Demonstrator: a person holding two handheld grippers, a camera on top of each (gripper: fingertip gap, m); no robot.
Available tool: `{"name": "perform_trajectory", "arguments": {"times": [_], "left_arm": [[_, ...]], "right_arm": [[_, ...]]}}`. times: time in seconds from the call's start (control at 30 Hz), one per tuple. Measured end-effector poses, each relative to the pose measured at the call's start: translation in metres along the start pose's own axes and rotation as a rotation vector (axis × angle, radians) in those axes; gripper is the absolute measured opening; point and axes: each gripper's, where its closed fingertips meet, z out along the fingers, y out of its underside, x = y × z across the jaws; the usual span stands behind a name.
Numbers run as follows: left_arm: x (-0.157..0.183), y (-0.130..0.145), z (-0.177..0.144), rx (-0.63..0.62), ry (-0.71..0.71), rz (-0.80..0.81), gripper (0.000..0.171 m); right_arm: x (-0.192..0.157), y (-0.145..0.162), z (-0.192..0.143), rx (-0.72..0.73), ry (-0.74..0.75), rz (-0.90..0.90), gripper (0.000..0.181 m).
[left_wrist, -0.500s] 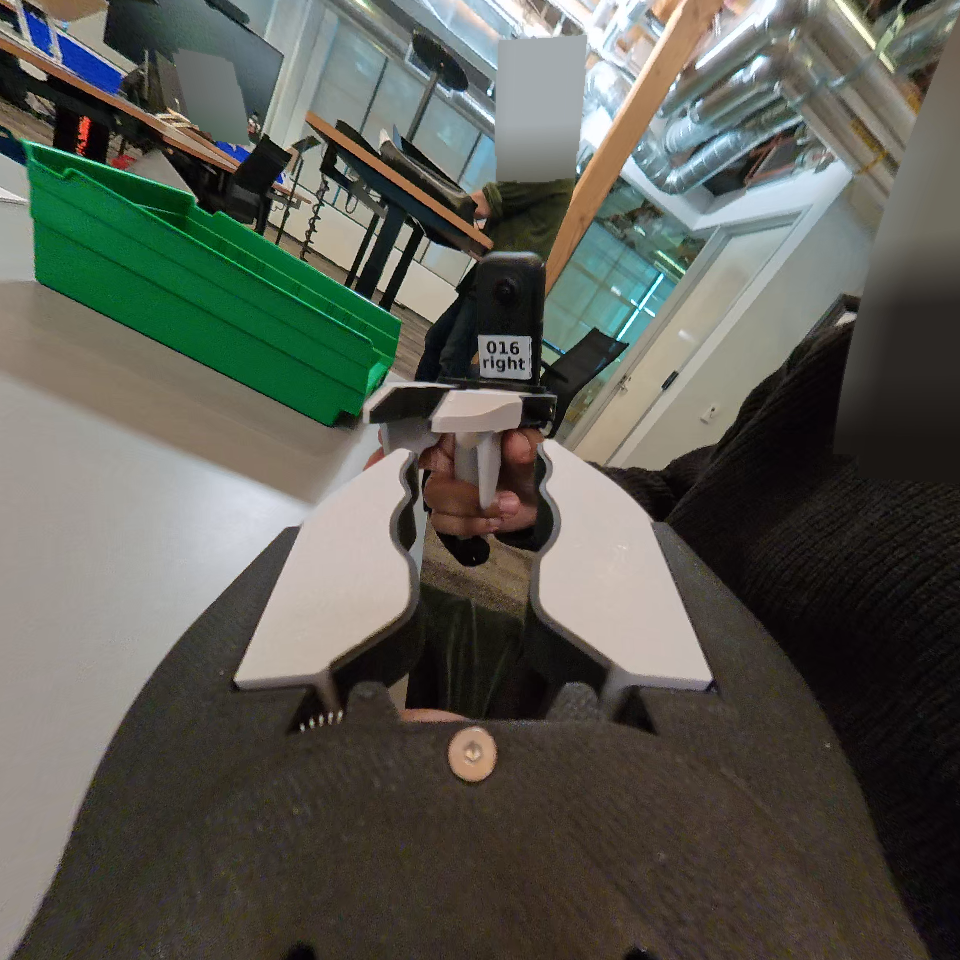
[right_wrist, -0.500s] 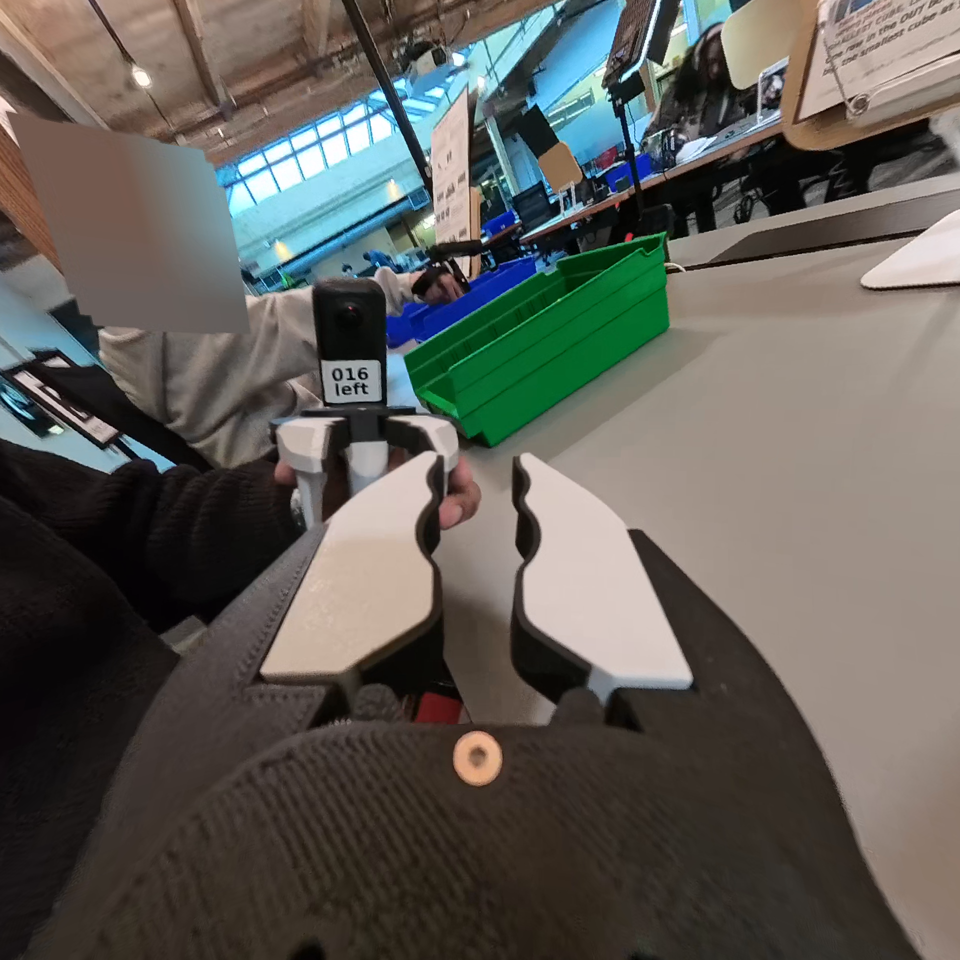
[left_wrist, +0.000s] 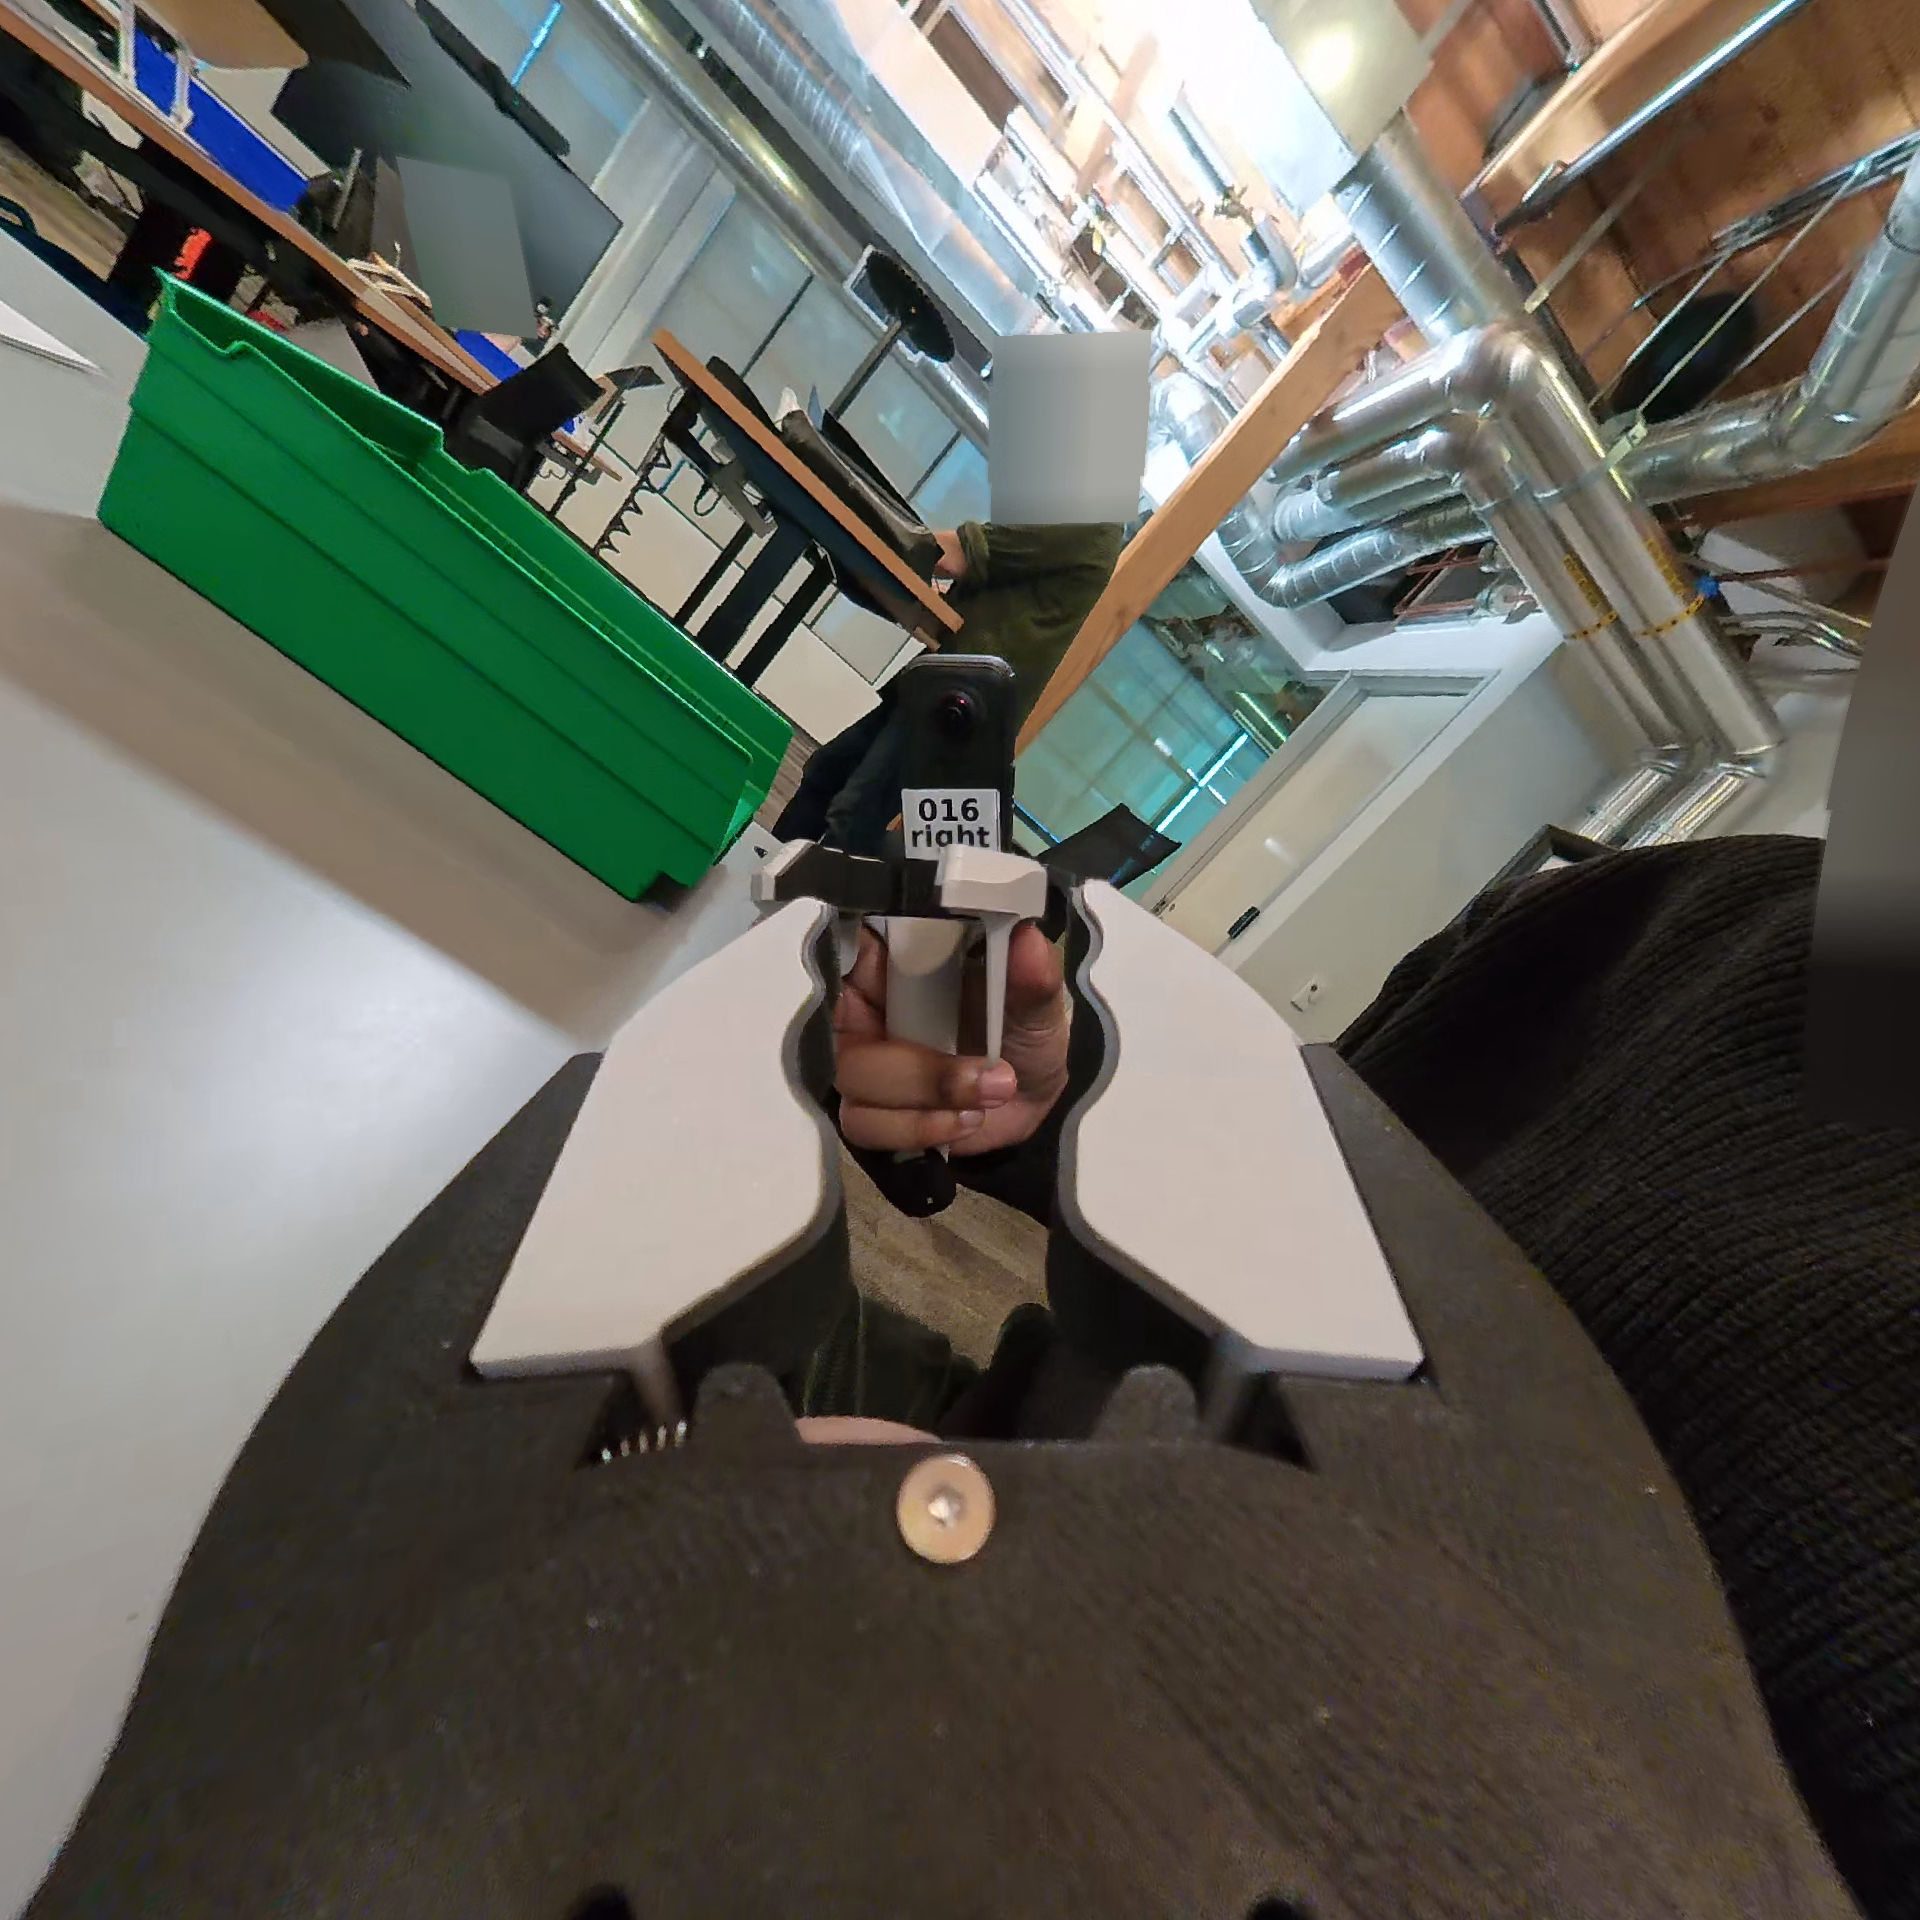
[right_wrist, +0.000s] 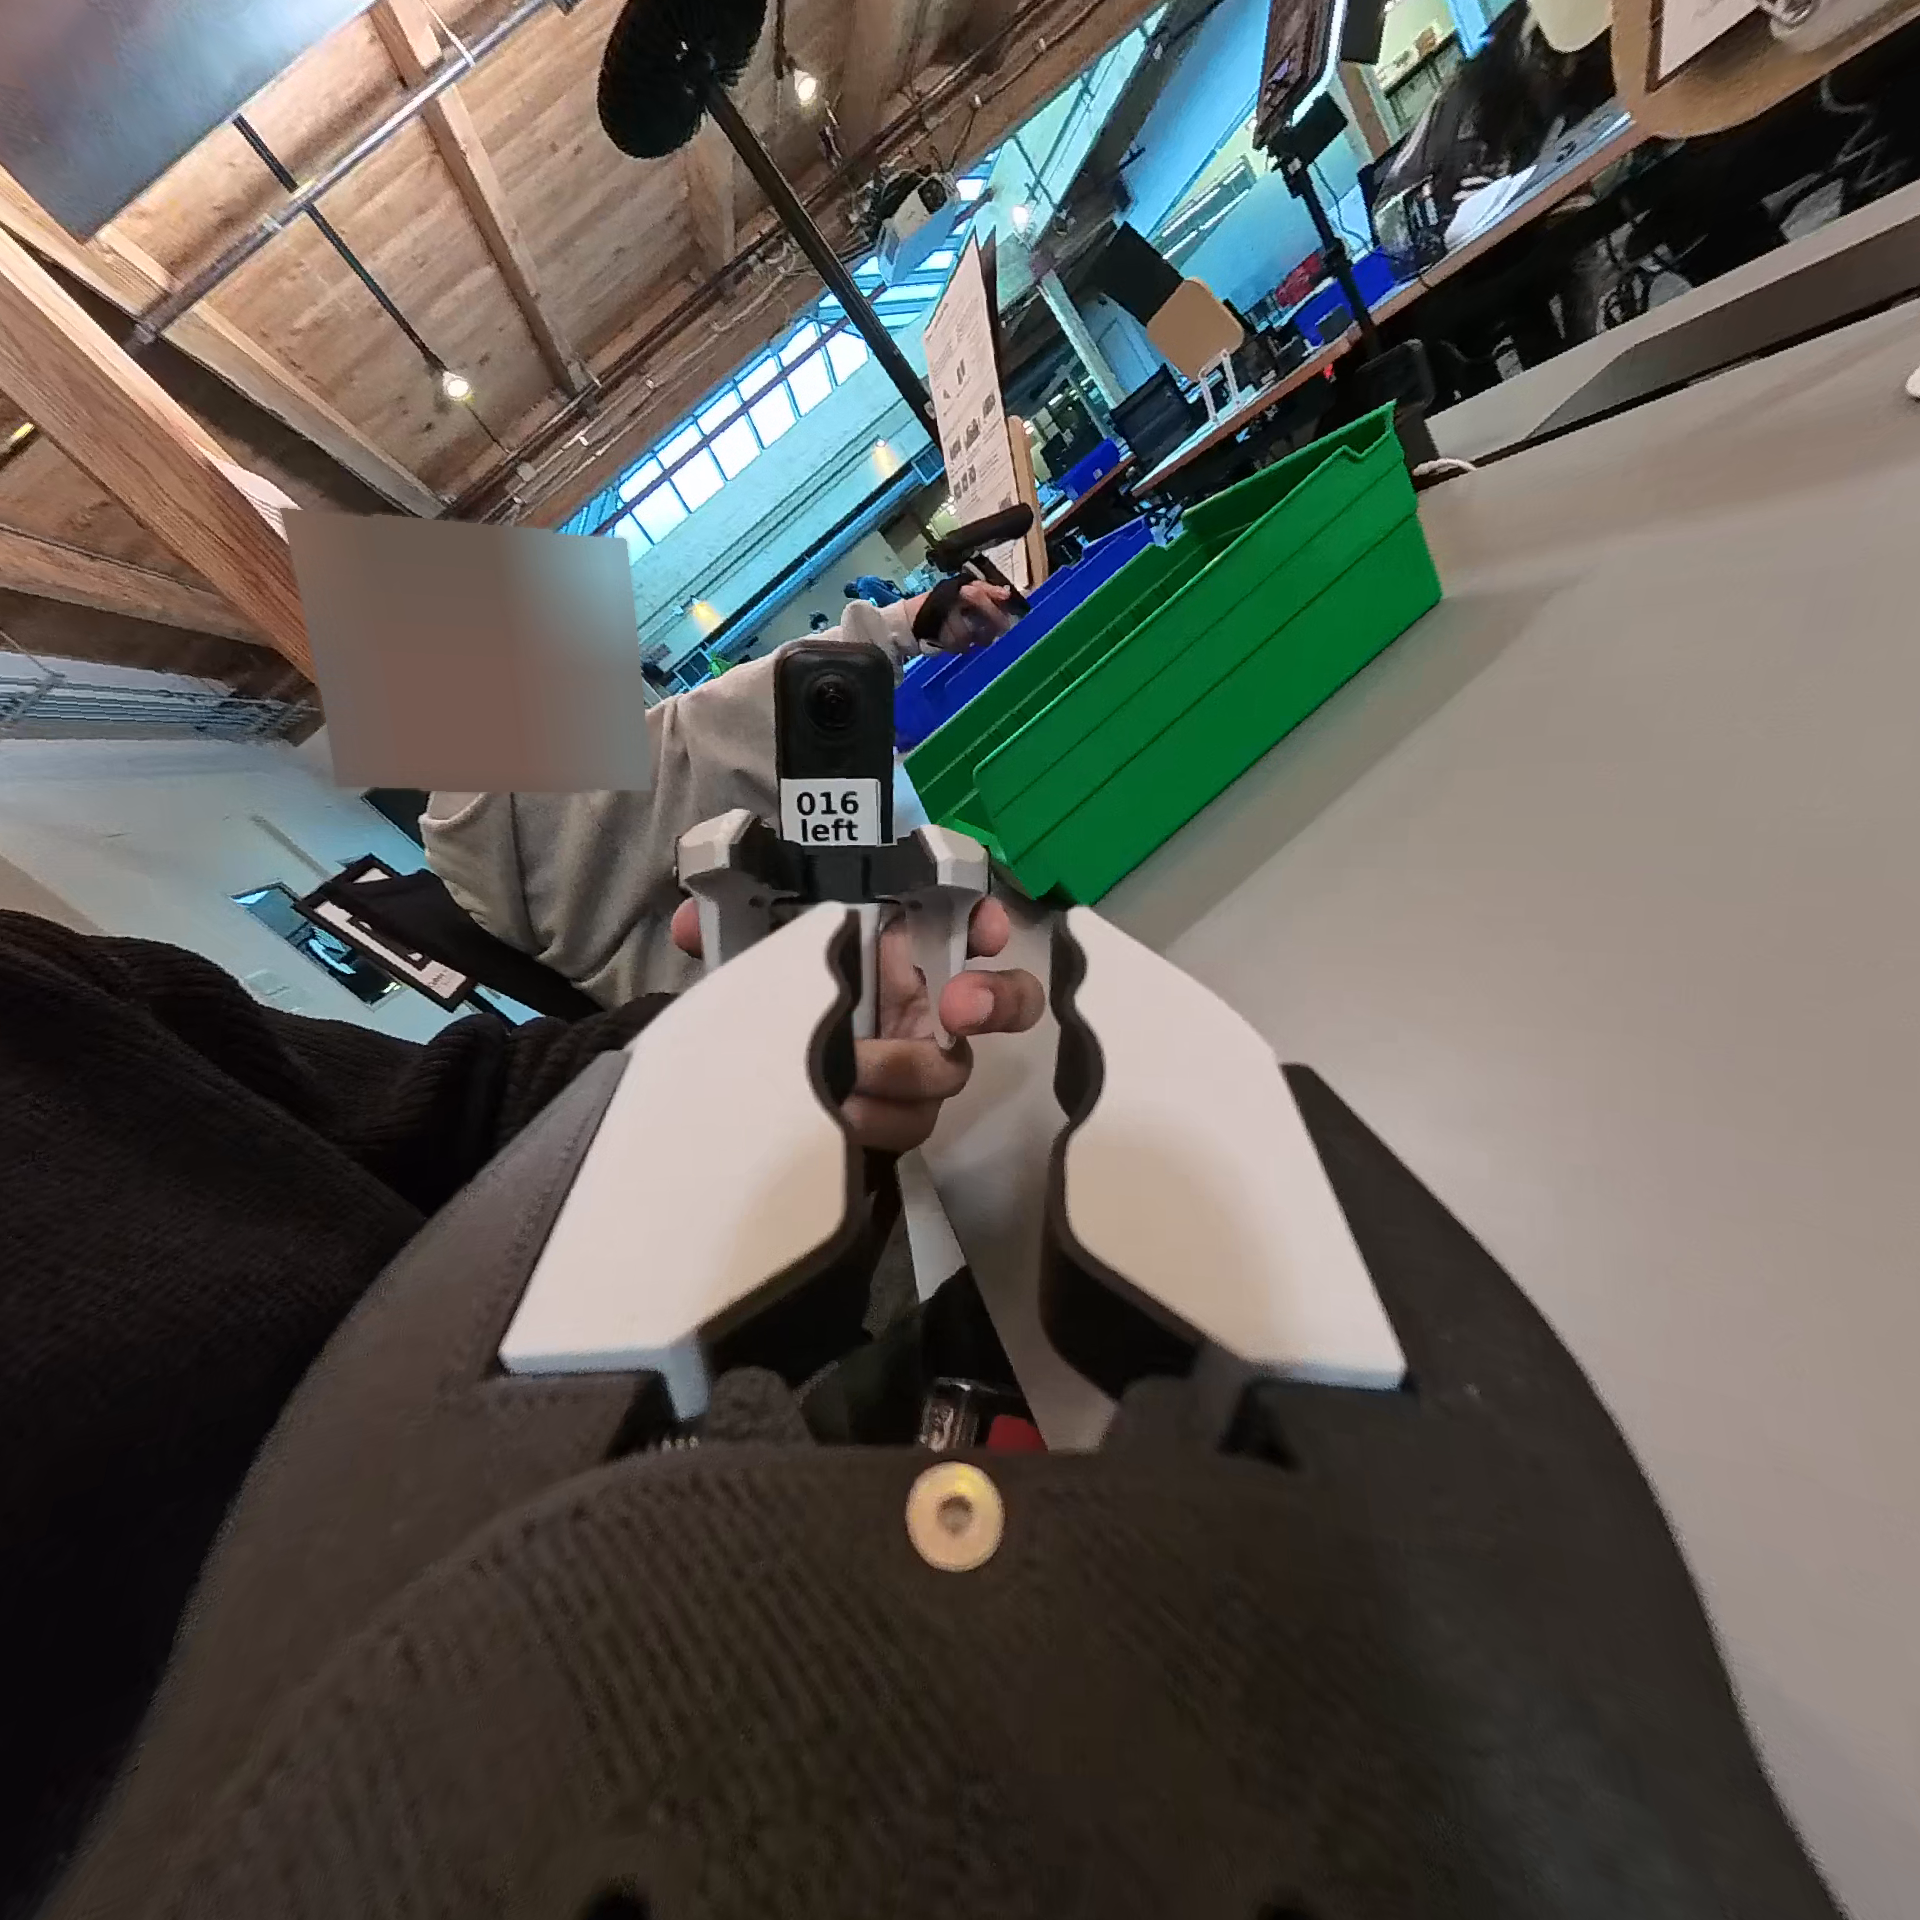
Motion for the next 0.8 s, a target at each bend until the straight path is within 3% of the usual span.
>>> {"name": "perform_trajectory", "arguments": {"times": [0.57,0.8], "left_arm": [[-0.004,-0.006,-0.003,0.038,0.031,-0.124,0.042],[0.004,0.01,0.004,-0.056,0.032,-0.024,0.042]], "right_arm": [[-0.022,-0.006,0.001,0.035,-0.099,-0.052,0.044],[-0.044,-0.016,-0.002,0.106,-0.195,-0.098,0.052]]}}
